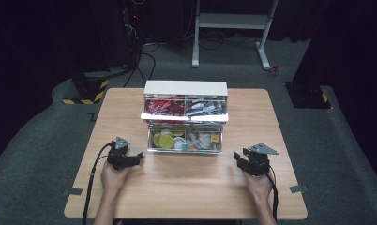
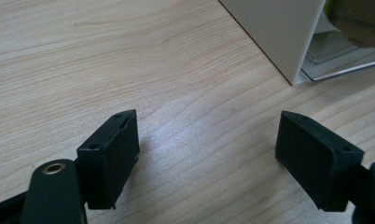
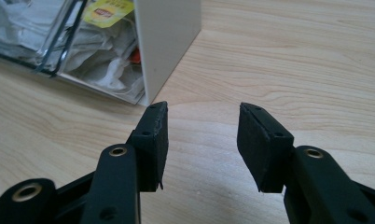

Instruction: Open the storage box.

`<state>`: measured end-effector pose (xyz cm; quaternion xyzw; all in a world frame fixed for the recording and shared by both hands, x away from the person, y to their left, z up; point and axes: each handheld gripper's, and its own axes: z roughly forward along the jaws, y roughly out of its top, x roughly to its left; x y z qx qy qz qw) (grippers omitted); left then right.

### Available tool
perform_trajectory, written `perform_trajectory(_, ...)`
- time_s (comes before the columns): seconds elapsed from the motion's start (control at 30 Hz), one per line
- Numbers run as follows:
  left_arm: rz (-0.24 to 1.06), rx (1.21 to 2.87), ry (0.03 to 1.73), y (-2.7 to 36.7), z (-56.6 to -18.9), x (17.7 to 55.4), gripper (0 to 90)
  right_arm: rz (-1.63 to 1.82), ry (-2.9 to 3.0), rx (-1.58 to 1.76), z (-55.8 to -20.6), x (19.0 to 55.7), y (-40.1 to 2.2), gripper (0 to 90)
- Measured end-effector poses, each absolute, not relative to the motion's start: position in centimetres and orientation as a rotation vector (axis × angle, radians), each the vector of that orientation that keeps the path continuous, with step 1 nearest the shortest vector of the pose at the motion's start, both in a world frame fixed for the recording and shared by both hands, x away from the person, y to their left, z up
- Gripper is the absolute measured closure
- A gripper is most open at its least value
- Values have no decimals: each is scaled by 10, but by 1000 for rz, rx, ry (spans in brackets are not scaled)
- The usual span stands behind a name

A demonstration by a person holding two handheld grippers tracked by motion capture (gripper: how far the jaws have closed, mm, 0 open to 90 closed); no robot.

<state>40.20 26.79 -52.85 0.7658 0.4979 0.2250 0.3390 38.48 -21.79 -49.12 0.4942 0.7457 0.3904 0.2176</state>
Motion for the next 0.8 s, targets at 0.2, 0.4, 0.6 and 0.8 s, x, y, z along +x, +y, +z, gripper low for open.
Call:
perform_trajectory(0.2,586,1994,1296,268,-528,402,220,1094,2087,1322,-485,381,-210,551)
perform_trajectory(0.4,586,2000,1278,268,-528,401,253,1136,2104,1288,-481,380,-205,573)
perform_trajectory(0.6,585,1997,1280,268,-528,401,254,1155,2116,1239,-475,379,-199,577)
perform_trajectory(0.8,584,1997,1279,268,-528,401,255,1152,2127,1246,-472,381,-195,531)
